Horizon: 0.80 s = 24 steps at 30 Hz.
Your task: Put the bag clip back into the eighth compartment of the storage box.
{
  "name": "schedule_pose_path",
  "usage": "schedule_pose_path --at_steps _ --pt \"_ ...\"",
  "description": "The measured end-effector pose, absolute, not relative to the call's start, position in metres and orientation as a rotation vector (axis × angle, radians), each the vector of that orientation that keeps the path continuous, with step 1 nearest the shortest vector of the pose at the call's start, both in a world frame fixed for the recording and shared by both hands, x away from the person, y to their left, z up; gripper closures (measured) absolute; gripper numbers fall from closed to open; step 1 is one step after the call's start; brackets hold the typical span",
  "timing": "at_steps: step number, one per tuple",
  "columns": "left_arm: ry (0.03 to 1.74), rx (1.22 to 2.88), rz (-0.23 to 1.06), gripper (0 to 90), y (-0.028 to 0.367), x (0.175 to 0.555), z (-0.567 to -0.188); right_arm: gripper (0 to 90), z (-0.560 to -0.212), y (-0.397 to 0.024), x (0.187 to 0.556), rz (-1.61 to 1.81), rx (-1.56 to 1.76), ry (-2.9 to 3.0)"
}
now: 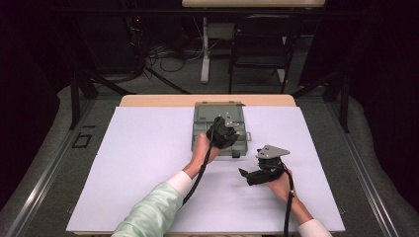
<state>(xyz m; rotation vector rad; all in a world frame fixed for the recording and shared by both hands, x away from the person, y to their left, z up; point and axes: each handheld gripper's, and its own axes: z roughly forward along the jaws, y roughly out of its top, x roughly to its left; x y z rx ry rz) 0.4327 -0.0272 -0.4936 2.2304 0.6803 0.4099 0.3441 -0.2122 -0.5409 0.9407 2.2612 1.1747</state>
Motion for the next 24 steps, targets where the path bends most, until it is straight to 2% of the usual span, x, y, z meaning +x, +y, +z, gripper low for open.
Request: schedule_pose_path --at_steps 12,19,24 --pt "0.706 2.224 0.381 78.7 -0.043 0.439 -0.504 0.0 -0.541 -0.213 0.344 1.171 0.939 2.261" --pt "0.711 2.237 0.372 81.6 -0.047 0.442 -0.508 0.0 -0.541 -0.212 0.344 1.170 0.935 2.267" --pt "0.722 2.221 0.373 75.2 -0.043 0.443 -0.506 0.0 -0.542 -0.213 0.344 1.171 0.935 2.262"
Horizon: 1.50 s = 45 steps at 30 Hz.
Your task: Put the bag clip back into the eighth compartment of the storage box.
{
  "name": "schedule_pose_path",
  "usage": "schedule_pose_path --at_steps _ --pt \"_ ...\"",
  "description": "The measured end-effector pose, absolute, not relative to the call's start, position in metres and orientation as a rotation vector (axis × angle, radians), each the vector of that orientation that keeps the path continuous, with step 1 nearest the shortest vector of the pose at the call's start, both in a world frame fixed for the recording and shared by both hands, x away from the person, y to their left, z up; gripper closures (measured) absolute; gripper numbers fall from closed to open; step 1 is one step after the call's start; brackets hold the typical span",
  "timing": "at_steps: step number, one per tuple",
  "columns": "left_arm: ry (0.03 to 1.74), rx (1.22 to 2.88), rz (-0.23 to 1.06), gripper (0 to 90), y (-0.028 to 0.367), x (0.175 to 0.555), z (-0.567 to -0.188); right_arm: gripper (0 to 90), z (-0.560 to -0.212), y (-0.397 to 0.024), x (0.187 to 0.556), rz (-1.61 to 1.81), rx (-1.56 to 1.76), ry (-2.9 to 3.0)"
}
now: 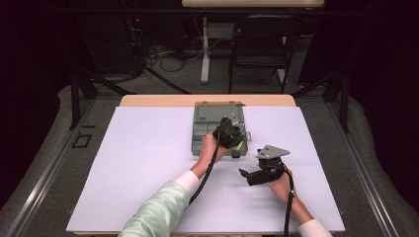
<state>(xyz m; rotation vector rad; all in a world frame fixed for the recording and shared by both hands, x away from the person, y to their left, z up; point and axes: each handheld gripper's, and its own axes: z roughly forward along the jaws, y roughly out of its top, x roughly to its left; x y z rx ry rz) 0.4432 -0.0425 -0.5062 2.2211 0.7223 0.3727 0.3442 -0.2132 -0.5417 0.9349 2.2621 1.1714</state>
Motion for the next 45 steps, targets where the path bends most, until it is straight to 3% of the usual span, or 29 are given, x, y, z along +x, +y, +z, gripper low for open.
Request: schedule_pose_path --at_steps 21,33,45 --pt "0.712 2.217 0.370 15.9 0.006 0.429 -0.497 0.0 -0.541 -0.214 0.345 1.190 0.944 2.263" --pt "0.712 2.226 0.375 4.7 0.037 0.423 -0.500 0.0 -0.541 -0.213 0.344 1.192 0.941 2.260" --pt "0.746 2.220 0.383 0.1 0.063 0.423 -0.497 0.0 -0.542 -0.212 0.345 1.190 0.936 2.264"
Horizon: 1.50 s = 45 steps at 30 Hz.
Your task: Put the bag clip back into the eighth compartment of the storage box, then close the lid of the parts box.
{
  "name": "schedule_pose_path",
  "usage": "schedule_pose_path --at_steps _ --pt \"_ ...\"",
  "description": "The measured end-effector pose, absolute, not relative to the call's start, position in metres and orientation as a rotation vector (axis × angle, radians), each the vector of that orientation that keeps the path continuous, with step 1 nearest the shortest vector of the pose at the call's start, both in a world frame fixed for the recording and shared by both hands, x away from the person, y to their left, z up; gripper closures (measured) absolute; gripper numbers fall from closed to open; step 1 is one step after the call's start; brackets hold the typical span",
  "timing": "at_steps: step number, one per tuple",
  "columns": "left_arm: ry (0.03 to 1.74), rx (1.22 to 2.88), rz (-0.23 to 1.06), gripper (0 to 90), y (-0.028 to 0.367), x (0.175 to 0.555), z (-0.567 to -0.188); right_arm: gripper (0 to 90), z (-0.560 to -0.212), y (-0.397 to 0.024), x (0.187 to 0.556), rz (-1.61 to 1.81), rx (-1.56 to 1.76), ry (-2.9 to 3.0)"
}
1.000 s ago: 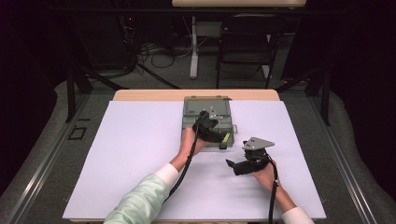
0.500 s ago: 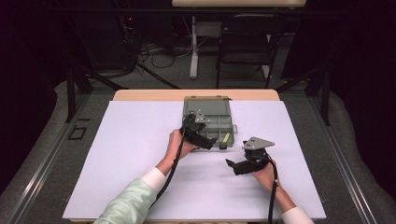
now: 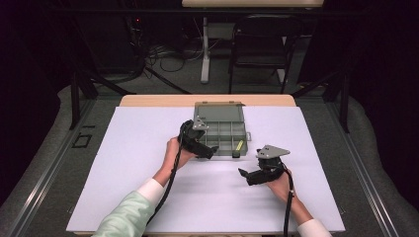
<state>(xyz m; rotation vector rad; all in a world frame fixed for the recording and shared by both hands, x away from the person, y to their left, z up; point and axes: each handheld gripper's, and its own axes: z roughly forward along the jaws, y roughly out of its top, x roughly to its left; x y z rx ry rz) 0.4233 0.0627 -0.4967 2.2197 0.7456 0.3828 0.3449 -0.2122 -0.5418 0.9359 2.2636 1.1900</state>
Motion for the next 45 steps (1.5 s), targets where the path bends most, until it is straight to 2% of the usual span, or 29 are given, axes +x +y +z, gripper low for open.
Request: schedule_pose_path --at_steps 22,37,39,42,45 --pt "0.778 2.225 0.384 0.0 0.086 0.435 -0.497 0.0 -0.542 -0.212 0.345 1.188 0.935 2.275" --pt "0.811 2.257 0.394 0.0 0.078 0.452 -0.508 0.0 -0.543 -0.210 0.346 1.183 0.935 2.282" --pt "0.807 2.266 0.399 2.2 0.075 0.454 -0.510 0.0 -0.544 -0.210 0.346 1.186 0.931 2.285" --pt "0.808 2.281 0.396 11.5 0.072 0.458 -0.513 0.0 -0.544 -0.209 0.346 1.184 0.929 2.290" --pt "0.819 2.290 0.396 16.1 0.069 0.462 -0.516 0.0 -0.545 -0.210 0.346 1.181 0.932 2.290"
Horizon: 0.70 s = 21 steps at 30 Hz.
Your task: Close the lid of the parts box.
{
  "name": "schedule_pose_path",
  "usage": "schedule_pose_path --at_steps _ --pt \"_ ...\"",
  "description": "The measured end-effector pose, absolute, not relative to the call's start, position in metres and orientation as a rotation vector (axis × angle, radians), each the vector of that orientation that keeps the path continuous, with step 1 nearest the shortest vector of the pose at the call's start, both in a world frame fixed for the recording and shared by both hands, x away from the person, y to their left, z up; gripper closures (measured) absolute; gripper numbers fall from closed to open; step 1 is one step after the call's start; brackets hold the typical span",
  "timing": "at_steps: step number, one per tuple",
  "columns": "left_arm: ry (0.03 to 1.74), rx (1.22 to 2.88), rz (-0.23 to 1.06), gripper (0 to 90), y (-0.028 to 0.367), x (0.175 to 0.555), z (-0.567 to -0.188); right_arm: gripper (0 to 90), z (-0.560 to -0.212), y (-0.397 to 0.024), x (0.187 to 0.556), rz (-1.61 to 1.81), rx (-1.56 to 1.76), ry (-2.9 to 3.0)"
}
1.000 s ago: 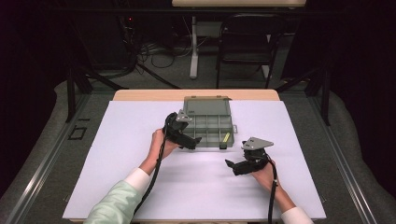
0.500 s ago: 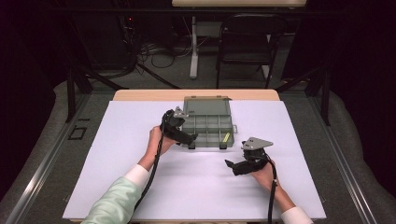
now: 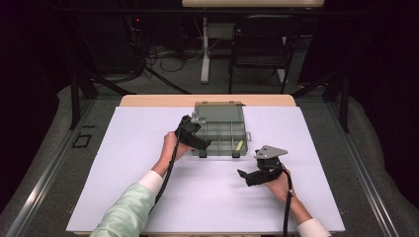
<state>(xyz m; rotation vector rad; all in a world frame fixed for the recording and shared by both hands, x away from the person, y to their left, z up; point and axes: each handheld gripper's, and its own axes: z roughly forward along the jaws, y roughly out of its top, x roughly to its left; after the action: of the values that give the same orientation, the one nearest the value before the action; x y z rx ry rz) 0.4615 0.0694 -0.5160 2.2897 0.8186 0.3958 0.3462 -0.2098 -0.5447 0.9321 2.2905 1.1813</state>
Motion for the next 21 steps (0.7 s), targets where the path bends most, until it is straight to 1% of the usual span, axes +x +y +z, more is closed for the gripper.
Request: schedule_pose_path --at_steps 4,5,9,21 --pt "0.818 2.295 0.404 24.0 0.066 0.464 -0.519 0.0 -0.544 -0.209 0.346 1.182 0.930 2.291" --pt "0.821 2.294 0.399 27.3 0.066 0.465 -0.520 0.0 -0.545 -0.209 0.346 1.180 0.927 2.293" --pt "0.829 2.296 0.400 34.2 0.064 0.468 -0.524 0.0 -0.546 -0.209 0.347 1.179 0.925 2.299" --pt "0.854 2.285 0.392 50.4 0.058 0.472 -0.532 0.0 -0.546 -0.208 0.346 1.174 0.921 2.303"
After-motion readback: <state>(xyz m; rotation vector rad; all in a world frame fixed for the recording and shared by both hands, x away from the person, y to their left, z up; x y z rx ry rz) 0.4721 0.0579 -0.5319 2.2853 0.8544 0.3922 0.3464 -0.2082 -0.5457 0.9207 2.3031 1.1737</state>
